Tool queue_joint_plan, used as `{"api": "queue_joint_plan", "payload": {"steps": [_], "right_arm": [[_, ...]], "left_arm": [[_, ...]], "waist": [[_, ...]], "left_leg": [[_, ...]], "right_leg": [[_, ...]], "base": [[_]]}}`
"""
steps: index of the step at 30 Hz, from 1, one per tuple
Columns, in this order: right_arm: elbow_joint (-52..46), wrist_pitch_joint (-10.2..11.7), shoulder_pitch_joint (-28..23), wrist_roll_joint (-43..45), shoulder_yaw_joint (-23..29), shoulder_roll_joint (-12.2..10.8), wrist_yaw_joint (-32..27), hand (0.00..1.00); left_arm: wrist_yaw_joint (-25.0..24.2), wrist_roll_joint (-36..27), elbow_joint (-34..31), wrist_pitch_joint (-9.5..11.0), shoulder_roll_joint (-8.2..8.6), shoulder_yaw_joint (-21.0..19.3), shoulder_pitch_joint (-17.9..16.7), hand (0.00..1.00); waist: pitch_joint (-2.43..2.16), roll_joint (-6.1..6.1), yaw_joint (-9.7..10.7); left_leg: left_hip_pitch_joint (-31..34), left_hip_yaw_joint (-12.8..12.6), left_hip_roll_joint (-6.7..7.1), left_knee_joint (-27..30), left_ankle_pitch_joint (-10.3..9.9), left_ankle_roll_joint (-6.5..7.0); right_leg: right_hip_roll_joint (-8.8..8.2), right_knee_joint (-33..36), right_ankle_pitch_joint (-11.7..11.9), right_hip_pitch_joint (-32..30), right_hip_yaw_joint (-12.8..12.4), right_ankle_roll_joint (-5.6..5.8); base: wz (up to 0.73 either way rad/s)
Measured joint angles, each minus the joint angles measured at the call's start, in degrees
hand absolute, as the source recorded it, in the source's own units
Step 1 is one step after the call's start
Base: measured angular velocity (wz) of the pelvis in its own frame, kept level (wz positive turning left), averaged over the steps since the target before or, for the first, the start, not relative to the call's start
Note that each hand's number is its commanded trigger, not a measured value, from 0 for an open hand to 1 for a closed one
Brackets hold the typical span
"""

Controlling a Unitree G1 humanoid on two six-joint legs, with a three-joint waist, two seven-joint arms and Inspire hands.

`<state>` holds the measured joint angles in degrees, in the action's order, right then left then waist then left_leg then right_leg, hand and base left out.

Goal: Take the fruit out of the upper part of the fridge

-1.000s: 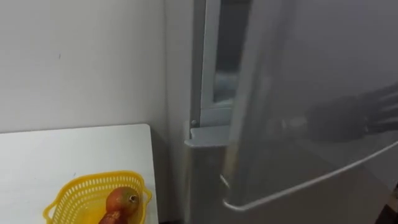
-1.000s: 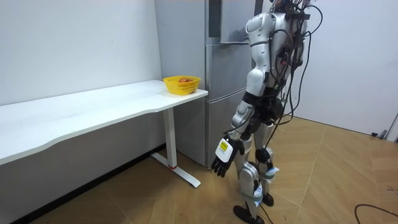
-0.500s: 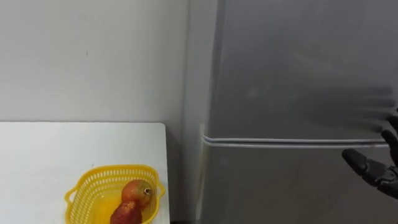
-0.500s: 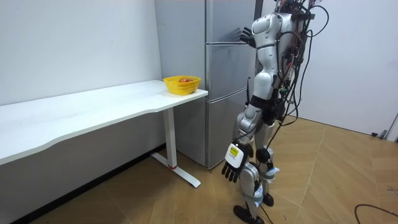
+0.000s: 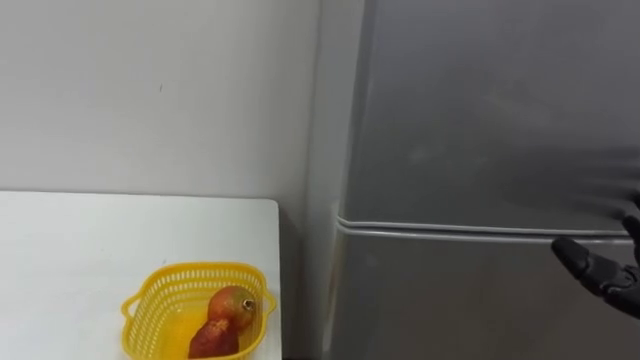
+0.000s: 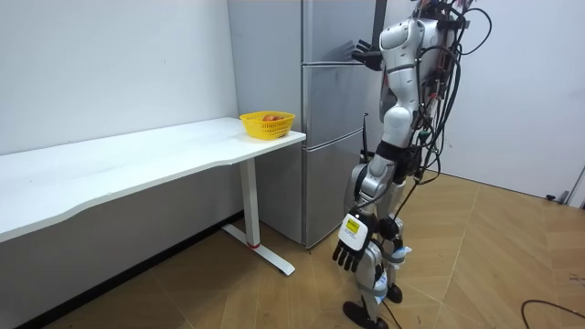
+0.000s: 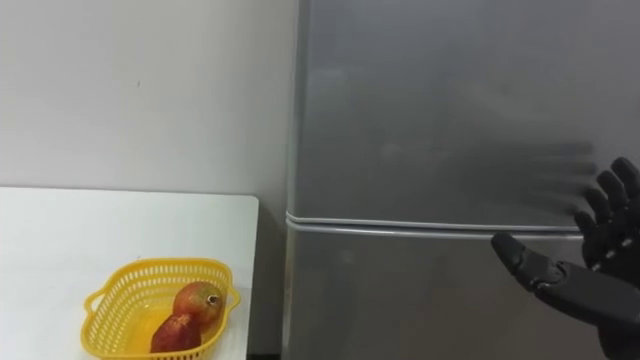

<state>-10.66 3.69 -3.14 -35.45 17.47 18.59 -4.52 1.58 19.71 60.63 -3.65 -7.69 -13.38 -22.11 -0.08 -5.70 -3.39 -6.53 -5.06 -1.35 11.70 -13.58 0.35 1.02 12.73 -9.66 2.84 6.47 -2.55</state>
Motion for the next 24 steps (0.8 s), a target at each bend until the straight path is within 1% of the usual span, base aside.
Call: {"api": "queue_joint_plan", "payload": {"steps": [2,5,7,8,9,11,12,14,15,17,18,19,20,22,23,24], "right_arm": [[-0.4,0.0,0.0,-0.1,-0.1,0.0,-1.7,0.00],[-0.4,0.0,0.0,0.5,-0.1,0.1,-4.8,0.00],[-0.4,0.0,0.0,2.0,0.1,0.1,-9.1,0.00],[-0.4,0.0,0.0,2.0,0.2,0.1,-10.3,0.00],[-0.3,0.0,0.0,2.0,0.5,0.1,-12.6,0.00],[-0.1,0.0,0.0,2.0,1.7,0.1,-17.0,0.00],[0.1,0.1,-0.1,2.0,2.0,0.1,-18.2,0.00],[2.2,0.6,-0.6,2.4,2.9,0.1,-22.2,0.00],[2.9,0.6,-0.9,2.5,3.2,0.1,-23.0,0.00],[5.2,0.6,-1.1,2.5,3.8,0.0,-25.8,0.00],[7.7,0.8,-1.4,2.5,4.5,0.0,-27.4,0.00],[10.9,0.7,-2.2,2.5,4.9,-0.1,-28.3,0.00],[12.4,0.7,-2.8,2.5,5.1,-0.2,-28.8,0.00],[17.8,0.5,-5.6,2.4,5.7,-1.6,-30.3,0.00],[19.5,0.5,-6.2,2.4,5.8,-2.0,-30.5,0.00],[22.8,0.4,-7.3,2.5,5.9,-2.6,-30.7,0.00]], "left_arm": [[0.1,0.0,0.0,0.1,-0.13,0.0,0.0,0.00],[0.1,0.0,-0.1,0.2,-0.23,-0.1,0.0,0.00],[0.2,0.0,-0.1,0.2,-0.28,-1.1,0.0,0.00],[0.2,0.0,-0.1,0.2,-0.39,-1.1,-0.1,0.00],[0.2,0.0,-0.3,0.1,-0.51,-1.2,-0.1,0.00],[0.7,-0.4,-0.7,0.1,-0.53,-1.2,-0.2,0.00],[0.9,-0.9,-0.7,0.1,-0.59,-1.2,-0.2,0.00],[1.6,-1.6,-0.9,0.1,-0.85,-1.2,-0.2,0.00],[1.8,-1.6,-1.1,0.1,-0.86,-1.2,-0.2,0.00],[2.0,-1.6,-1.2,-0.1,-0.78,-1.2,-0.2,0.00],[2.2,-1.6,-1.3,-0.2,-0.75,-1.2,-0.2,0.00],[2.6,-1.6,-1.3,-0.5,-0.74,-1.3,-0.2,0.00],[2.8,-1.5,-1.5,-0.8,-0.69,-1.4,-0.2,0.00],[3.2,-1.4,-2.2,-1.4,-0.51,-1.6,-0.3,0.00],[3.3,-1.4,-2.5,-1.5,-0.51,-1.6,-0.4,0.00],[3.4,-1.4,-3.5,-1.9,-0.47,-1.6,-0.6,0.00]], "waist": [[0.02,-0.07,0.0],[-0.07,0.03,0.2],[-0.14,0.05,0.2],[-0.12,0.00,0.2],[-0.11,-0.04,0.3],[-0.08,0.10,0.1],[-0.08,0.16,0.2],[-0.05,0.50,0.8],[-0.10,0.60,1.0],[-0.10,1.29,1.7],[-0.09,1.60,2.3],[-0.02,2.18,2.8],[-0.14,2.16,3.0],[-0.05,3.05,3.3],[-0.05,3.27,3.5],[0.06,3.26,4.2]], "left_leg": [[0.1,0.2,0.06,0.0,0.0,0.02],[0.4,0.5,0.14,0.0,0.1,0.07],[0.3,0.7,0.14,0.0,0.2,0.09],[0.4,0.8,0.15,0.0,0.2,0.09],[0.4,1.1,0.17,0.0,0.2,0.10],[0.5,1.3,0.21,-0.3,0.2,0.11],[0.5,1.4,0.22,-0.3,0.2,0.11],[0.7,2.3,0.29,-0.3,0.2,0.11],[0.8,2.3,0.30,-0.3,0.2,0.11],[1.1,2.3,0.33,-0.6,0.2,0.12],[1.1,2.3,0.34,-0.5,0.2,0.12],[1.1,2.3,0.32,-0.5,0.2,0.12],[1.0,2.3,0.31,-0.6,0.2,0.12],[0.9,2.1,0.21,-0.8,0.2,0.12],[0.9,2.2,0.20,-0.8,0.2,0.12],[0.9,2.2,0.21,-0.8,0.2,0.12]], "right_leg": [[-0.11,0.0,0.0,-0.1,0.1,0.02],[-0.32,-0.1,0.0,0.2,0.2,0.04],[-0.27,-0.2,0.2,0.2,0.3,0.06],[-0.26,-0.4,0.2,0.2,0.4,0.07],[-0.18,-1.0,0.2,0.3,0.7,0.14],[0.05,-1.5,0.2,0.5,0.7,0.18],[0.09,-1.9,0.2,0.7,0.8,0.23],[0.03,-2.4,0.3,1.3,1.6,0.28],[0.02,-2.6,0.3,1.2,1.7,0.29],[-0.01,-2.9,0.3,1.3,1.9,0.33],[-0.03,-3.0,0.3,1.3,1.9,0.34],[-0.02,-3.0,0.3,1.5,2.0,0.35],[-0.04,-3.0,0.3,1.5,1.9,0.38],[-0.06,-3.1,0.3,1.6,1.7,0.45],[-0.10,-3.2,0.2,1.7,1.9,0.47],[-0.22,-3.3,0.1,1.8,2.0,0.59]], "base": [[0.06],[0.05],[0.05],[0.12],[0.11],[0.12],[0.16],[0.20],[0.14],[0.04],[0.00],[0.04],[0.00],[-0.08],[0.00],[0.10]]}}
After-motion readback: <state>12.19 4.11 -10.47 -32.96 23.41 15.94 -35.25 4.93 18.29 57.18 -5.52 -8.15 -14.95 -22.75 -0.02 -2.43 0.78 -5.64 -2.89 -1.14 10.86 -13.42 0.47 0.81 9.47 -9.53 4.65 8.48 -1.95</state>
